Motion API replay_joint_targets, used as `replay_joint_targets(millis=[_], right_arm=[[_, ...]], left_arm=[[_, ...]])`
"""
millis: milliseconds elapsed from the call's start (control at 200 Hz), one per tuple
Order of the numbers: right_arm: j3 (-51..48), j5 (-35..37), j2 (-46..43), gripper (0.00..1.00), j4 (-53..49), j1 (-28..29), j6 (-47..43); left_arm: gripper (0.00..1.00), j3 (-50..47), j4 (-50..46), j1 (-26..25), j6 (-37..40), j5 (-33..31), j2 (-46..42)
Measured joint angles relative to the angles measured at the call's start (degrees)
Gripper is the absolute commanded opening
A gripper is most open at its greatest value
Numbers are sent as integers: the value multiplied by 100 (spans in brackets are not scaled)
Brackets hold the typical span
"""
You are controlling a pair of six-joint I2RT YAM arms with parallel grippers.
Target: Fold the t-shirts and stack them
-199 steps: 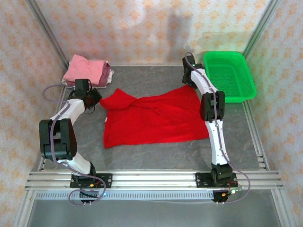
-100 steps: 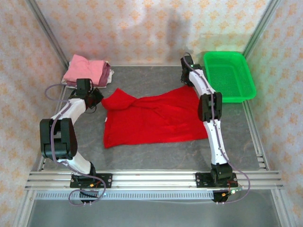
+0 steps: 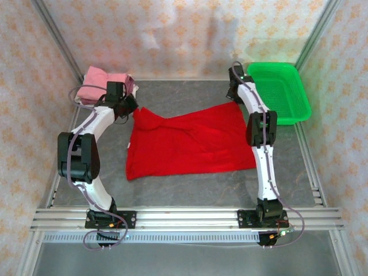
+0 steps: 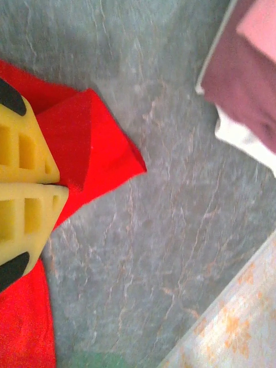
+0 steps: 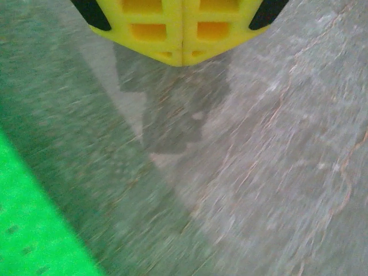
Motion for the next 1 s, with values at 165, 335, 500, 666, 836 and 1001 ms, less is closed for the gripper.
replay_joint_targets(millis=[165, 335, 500, 666, 836, 1001], right_arm=[[-179, 66, -393, 0, 24, -186, -2], [-501, 118, -745, 0, 216, -195, -7], [-872, 199, -894, 0, 570, -192, -26], [-1637, 304, -1139, 0, 1213, -184, -120], [-2852, 538, -1687, 0, 2177, -186, -267], [-3517, 787, -2026, 0, 2949, -186, -310]], left_arm=[[0, 597, -210, -103, 0, 35, 219], [0, 1460, -605, -96, 138, -24, 492], [0, 2413, -988, -98, 262, -22, 852], [0, 3029, -1307, -96, 352, -37, 1248], [0, 4162, -1829, -96, 476, -48, 1996], [0, 4962, -2194, -98, 564, -83, 2590]])
